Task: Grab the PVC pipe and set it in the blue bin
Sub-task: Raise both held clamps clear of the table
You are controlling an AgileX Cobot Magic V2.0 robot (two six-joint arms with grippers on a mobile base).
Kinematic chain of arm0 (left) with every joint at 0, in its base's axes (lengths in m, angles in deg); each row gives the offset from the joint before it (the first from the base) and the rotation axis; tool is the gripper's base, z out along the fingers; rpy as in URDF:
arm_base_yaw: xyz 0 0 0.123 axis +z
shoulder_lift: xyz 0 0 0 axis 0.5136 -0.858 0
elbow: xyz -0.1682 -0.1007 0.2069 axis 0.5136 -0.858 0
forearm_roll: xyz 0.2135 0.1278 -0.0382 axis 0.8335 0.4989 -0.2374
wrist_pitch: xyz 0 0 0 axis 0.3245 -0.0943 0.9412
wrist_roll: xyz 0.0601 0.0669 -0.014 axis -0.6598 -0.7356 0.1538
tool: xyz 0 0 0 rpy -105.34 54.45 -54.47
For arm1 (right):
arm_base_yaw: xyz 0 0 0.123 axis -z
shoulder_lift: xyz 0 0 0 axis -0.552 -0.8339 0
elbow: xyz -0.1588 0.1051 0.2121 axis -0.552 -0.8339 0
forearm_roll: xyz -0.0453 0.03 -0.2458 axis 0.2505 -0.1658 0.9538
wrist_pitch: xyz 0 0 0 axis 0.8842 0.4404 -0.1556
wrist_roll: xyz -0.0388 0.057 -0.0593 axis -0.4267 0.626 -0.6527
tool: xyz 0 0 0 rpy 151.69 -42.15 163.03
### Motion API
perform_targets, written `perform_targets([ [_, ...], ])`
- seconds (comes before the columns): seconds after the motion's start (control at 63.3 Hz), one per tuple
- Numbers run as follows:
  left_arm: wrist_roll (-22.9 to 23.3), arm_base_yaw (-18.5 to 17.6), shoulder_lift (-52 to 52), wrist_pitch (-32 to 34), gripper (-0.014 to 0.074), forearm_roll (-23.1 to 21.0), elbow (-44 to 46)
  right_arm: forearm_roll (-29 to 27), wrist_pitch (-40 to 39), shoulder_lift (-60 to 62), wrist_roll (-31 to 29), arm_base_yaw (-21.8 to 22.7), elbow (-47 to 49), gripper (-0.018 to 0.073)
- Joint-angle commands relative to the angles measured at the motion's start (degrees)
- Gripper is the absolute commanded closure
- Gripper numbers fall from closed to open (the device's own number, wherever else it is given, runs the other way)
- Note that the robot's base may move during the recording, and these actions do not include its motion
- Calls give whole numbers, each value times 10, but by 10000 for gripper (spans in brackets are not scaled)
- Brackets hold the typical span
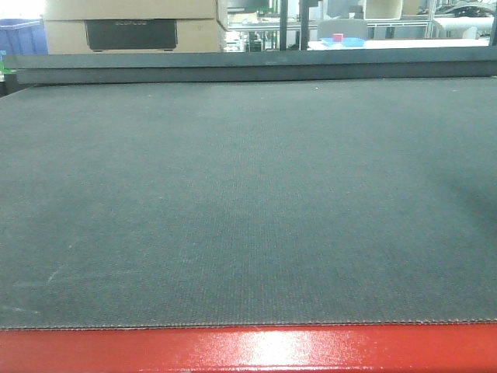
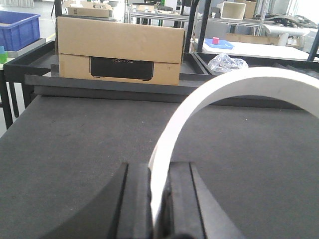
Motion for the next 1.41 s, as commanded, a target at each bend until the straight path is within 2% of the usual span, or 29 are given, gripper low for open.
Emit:
perform_targets([
  [0.0, 2, 3, 3, 7, 707, -1, 1, 5, -6, 4, -2, 0, -2, 728],
  [1.389, 2, 3, 3, 9, 707, -1, 1, 5, -6, 4, -2, 0, -2, 728],
])
